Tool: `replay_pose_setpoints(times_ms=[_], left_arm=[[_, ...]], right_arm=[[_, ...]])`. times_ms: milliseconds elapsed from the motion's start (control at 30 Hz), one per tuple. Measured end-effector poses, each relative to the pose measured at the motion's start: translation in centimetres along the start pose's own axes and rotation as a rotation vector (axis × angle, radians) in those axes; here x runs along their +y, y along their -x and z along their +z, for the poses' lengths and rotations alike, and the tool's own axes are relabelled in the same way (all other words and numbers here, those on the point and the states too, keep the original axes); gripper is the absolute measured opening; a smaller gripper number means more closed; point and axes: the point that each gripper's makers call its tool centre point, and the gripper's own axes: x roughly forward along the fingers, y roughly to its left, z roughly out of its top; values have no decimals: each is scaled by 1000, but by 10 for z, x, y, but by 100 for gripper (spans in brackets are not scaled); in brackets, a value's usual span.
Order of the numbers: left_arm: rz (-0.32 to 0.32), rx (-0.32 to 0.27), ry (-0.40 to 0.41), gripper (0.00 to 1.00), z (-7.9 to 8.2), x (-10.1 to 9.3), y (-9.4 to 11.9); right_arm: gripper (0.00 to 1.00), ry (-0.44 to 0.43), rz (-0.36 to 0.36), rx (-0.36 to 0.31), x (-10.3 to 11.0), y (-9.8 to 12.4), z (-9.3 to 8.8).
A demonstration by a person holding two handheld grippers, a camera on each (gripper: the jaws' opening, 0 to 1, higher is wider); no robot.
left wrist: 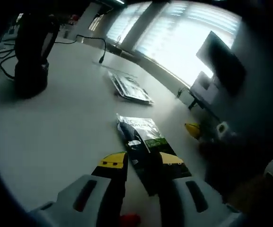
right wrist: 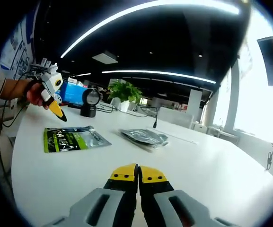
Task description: Clip sheet goods on table flip sheet goods clip sheet goods scan sheet goods put sheet goods back to table
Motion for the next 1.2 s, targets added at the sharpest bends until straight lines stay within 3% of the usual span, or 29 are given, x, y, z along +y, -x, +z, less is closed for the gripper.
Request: replay_pose_setpoints(times_ms=[333,833,1100,1200], left_arm=[[55,162,62,15,-11,8,-10],[142,253,119,15,-11,7,-15],[204,332,163,14,-15,6,-21],[241,369,146,12,-17,7,-22]], right_arm=[[0,-2,4,-6,1,1,1],[0,-3,8,-11,3,1,2],[0,-9,11,-15,4,2,3],[0,-10,12,-16,4,2,3]])
